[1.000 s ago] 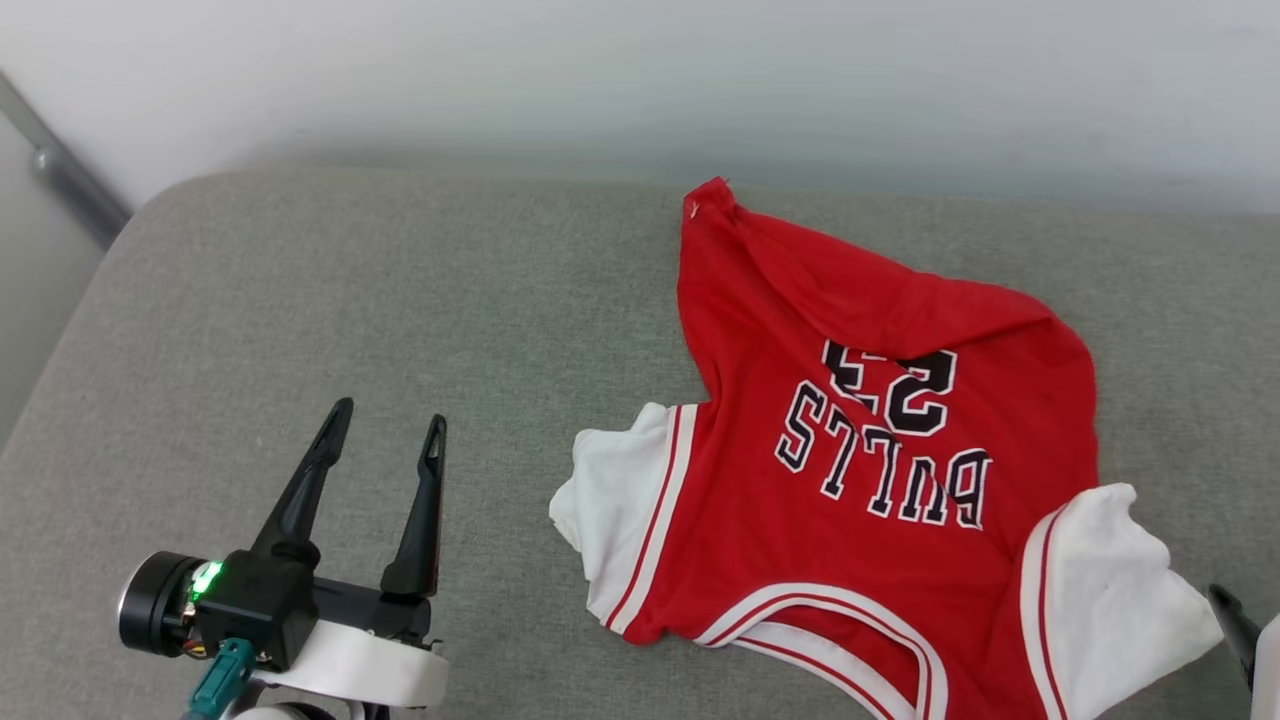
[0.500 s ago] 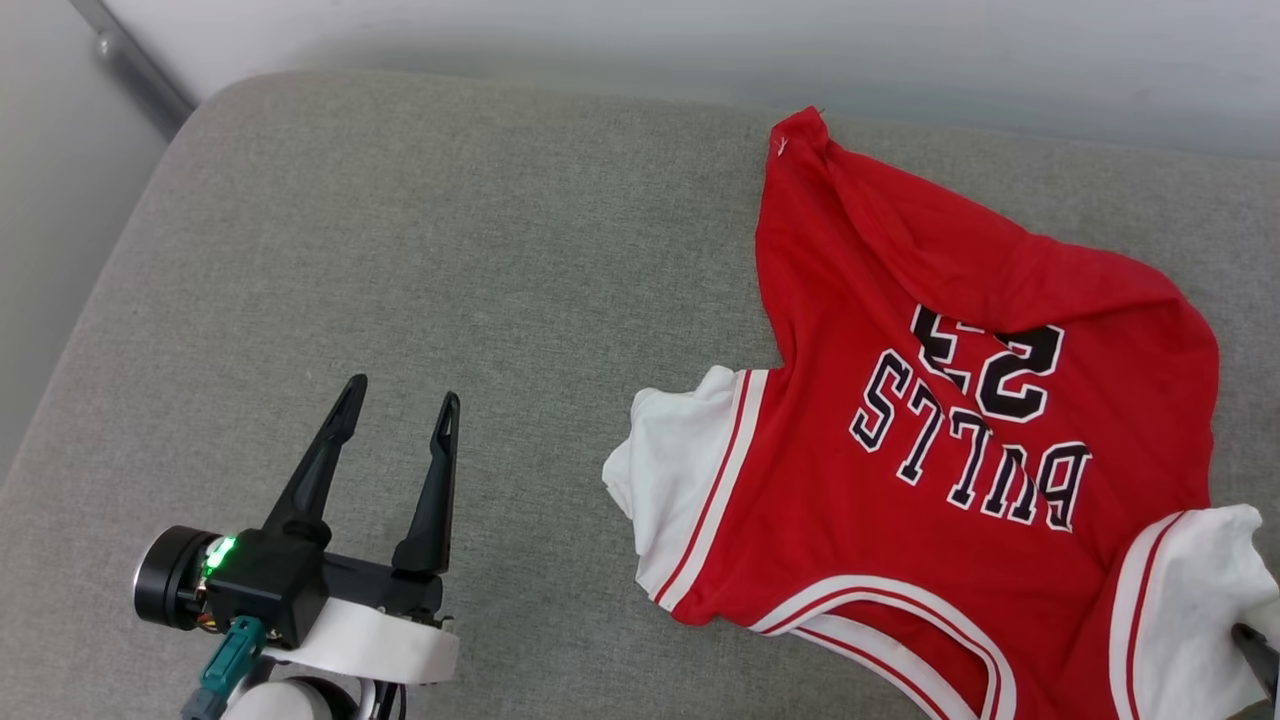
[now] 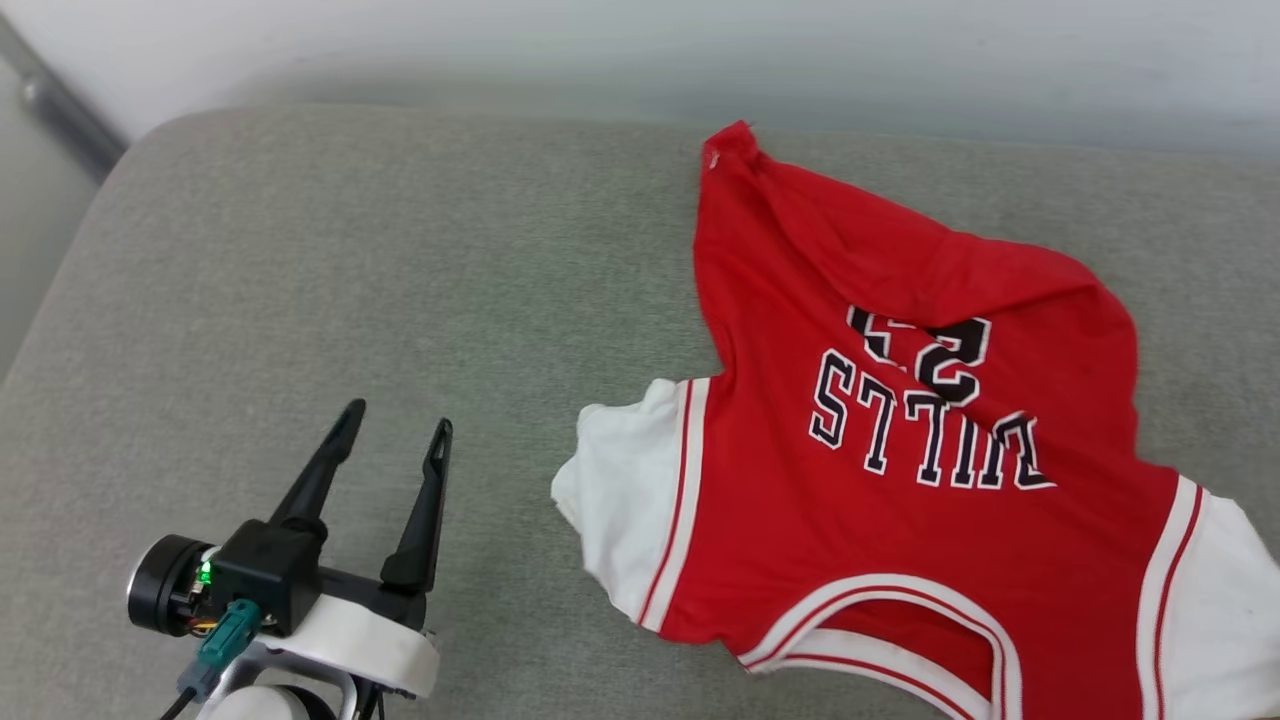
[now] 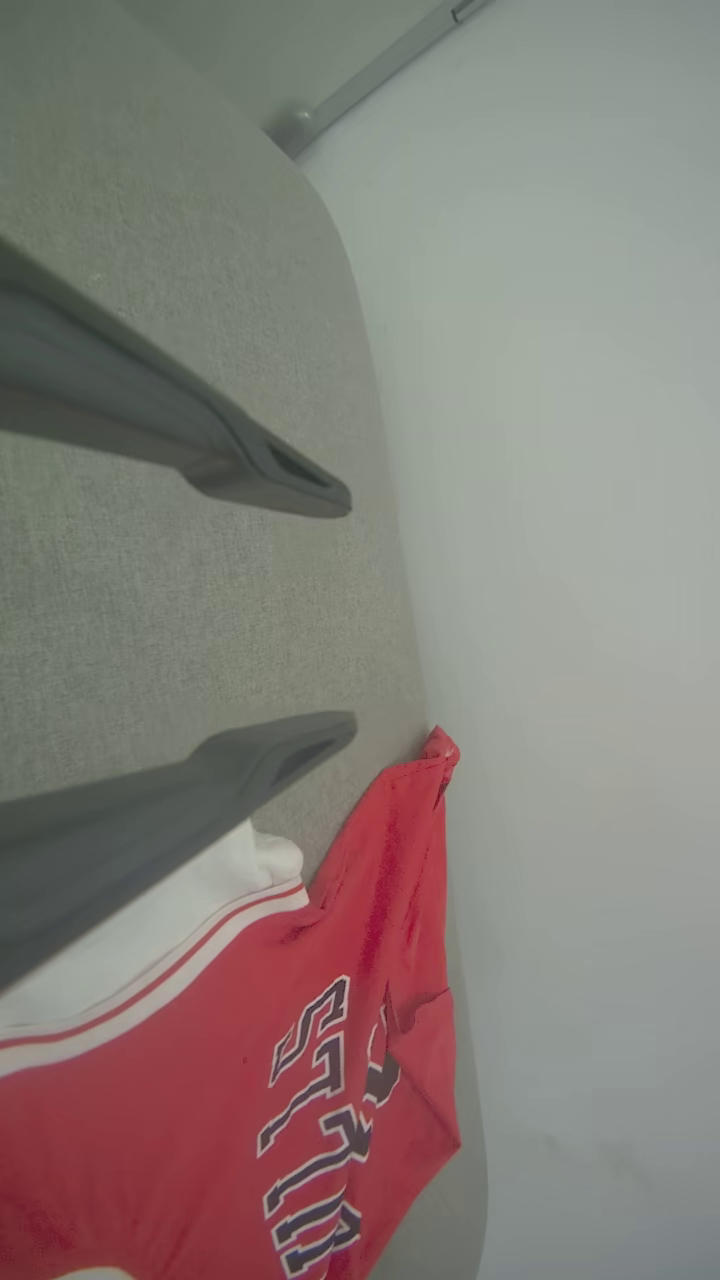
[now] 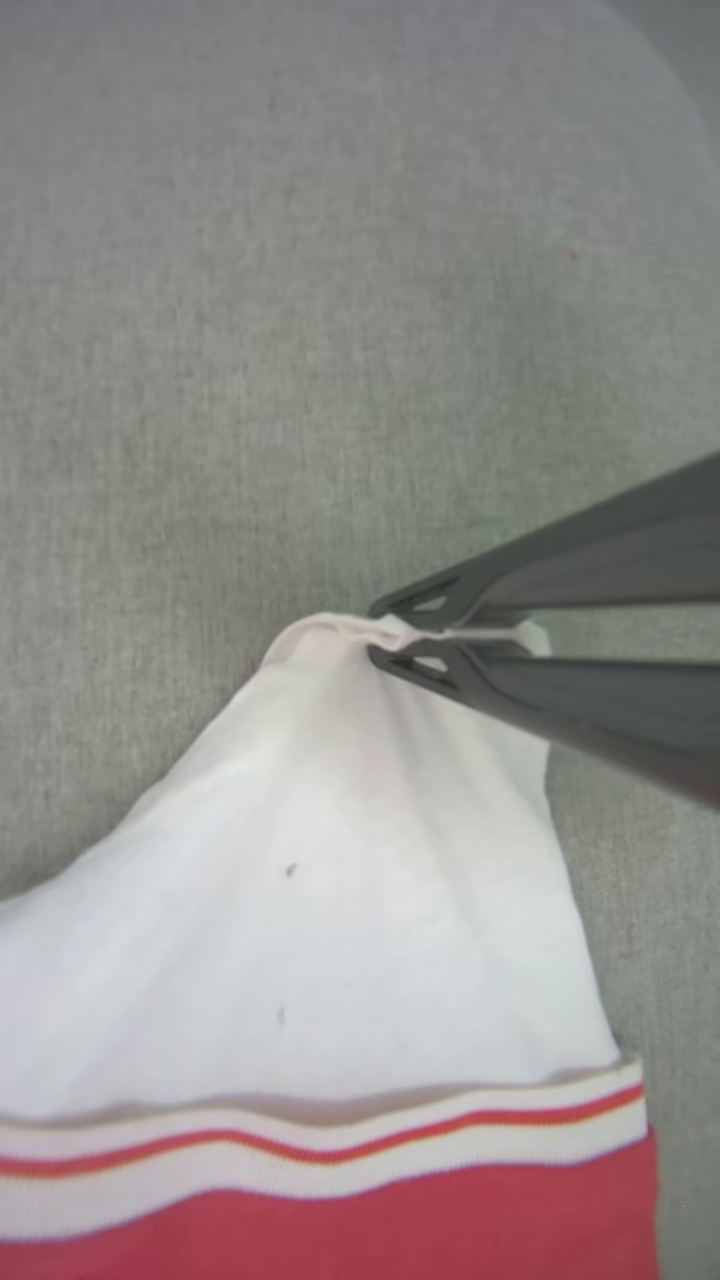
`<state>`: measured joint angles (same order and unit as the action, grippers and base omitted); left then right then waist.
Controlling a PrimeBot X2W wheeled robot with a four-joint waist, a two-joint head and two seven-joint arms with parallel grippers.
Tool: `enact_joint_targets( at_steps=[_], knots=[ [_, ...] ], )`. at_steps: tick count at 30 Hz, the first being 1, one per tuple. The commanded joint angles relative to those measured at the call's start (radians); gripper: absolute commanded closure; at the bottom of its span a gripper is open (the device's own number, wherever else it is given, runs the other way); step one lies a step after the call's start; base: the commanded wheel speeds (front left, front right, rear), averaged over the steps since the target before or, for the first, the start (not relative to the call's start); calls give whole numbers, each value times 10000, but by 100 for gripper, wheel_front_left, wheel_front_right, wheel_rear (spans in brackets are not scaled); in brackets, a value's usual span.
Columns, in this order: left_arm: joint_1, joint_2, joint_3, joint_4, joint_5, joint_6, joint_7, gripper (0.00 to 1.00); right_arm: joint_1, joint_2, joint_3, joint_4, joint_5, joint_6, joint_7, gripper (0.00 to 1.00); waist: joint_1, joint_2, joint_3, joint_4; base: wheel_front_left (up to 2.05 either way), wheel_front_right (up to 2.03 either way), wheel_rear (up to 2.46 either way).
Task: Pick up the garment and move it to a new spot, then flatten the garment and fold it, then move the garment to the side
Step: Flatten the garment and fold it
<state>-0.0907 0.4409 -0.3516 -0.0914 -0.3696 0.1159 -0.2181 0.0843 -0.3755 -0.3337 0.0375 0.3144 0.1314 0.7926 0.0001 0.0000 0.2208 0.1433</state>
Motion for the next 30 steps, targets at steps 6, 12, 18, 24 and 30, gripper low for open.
enact_joint_targets(
  at_steps=[6,12,18,24,30],
  knots=[
    [92,409,-283,-117,-476,-296,1674,0,506,-95,-583,-730,129,-12,520,100,-1,0,-51,-782,0,0,0],
    [1,768,-1011,-61,-1025,-824,4064,0,761,-25,-421,-1350,291,-12,1062,100,-1,0,115,-1221,0,0,0],
    [-512,1058,-1399,-316,-1463,-1193,5851,0,601,175,-335,-1643,291,-12,1157,100,-1,0,326,-1430,0,0,0],
    [-1048,1096,-1527,-66,-1597,-1122,6934,0,341,299,-104,-1722,300,-12,1087,100,-1,0,542,-1608,0,0,0],
    [-1323,1027,-1647,376,-1492,-936,7316,0,164,390,114,-1746,294,-10,978,100,-1,0,770,-1757,0,0,0]
  ],
)
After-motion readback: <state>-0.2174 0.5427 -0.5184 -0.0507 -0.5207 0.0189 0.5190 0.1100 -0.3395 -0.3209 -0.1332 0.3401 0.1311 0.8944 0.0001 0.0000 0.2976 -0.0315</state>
